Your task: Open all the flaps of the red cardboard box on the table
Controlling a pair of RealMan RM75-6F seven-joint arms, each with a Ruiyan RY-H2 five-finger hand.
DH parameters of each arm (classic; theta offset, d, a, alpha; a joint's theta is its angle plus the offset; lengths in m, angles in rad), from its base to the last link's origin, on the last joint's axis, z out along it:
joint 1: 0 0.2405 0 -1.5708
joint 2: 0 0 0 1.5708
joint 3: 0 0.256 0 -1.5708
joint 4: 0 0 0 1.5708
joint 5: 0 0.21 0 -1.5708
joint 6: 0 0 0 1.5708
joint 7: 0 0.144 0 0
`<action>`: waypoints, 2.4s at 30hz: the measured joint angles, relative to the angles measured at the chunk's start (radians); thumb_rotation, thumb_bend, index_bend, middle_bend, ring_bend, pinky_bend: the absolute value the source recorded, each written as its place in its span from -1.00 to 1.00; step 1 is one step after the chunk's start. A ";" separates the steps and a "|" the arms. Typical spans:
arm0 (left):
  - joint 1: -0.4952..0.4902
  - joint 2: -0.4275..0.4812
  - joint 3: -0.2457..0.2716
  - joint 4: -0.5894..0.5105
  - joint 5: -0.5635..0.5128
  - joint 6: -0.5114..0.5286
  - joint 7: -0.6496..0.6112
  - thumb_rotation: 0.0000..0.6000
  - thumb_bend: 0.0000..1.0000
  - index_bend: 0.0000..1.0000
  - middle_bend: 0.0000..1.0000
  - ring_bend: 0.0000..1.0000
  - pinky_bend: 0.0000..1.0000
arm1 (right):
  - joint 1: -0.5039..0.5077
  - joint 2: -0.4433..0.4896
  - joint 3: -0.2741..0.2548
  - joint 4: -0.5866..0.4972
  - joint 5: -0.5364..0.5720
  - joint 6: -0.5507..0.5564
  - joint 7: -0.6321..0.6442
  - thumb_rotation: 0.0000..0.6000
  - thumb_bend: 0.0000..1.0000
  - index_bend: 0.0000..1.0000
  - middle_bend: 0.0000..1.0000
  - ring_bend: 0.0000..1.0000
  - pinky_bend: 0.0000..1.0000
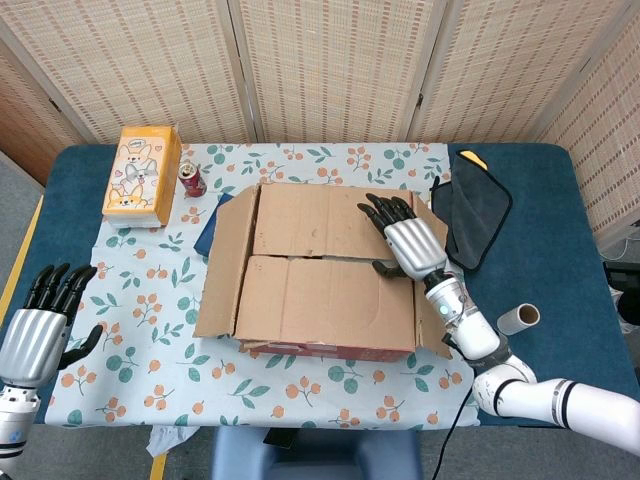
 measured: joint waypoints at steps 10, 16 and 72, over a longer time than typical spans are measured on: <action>0.010 -0.003 -0.014 0.012 0.008 0.004 -0.021 1.00 -0.19 -0.95 -0.71 -0.90 -0.90 | 0.048 -0.051 0.005 0.108 0.048 -0.025 0.011 1.00 -0.33 -1.00 -1.00 -1.00 -1.00; 0.017 -0.003 -0.020 0.014 0.016 0.015 -0.029 1.00 -0.19 -0.95 -0.71 -0.90 -0.90 | 0.083 -0.084 0.036 0.181 0.045 -0.012 0.045 1.00 -0.33 -1.00 -1.00 -1.00 -1.00; 0.039 0.035 -0.083 0.086 -0.093 -0.026 -0.158 1.00 -0.17 -0.95 -0.71 -0.91 -0.90 | 0.297 -0.160 0.145 0.697 0.083 -0.171 0.358 1.00 -0.32 -1.00 -1.00 -1.00 -1.00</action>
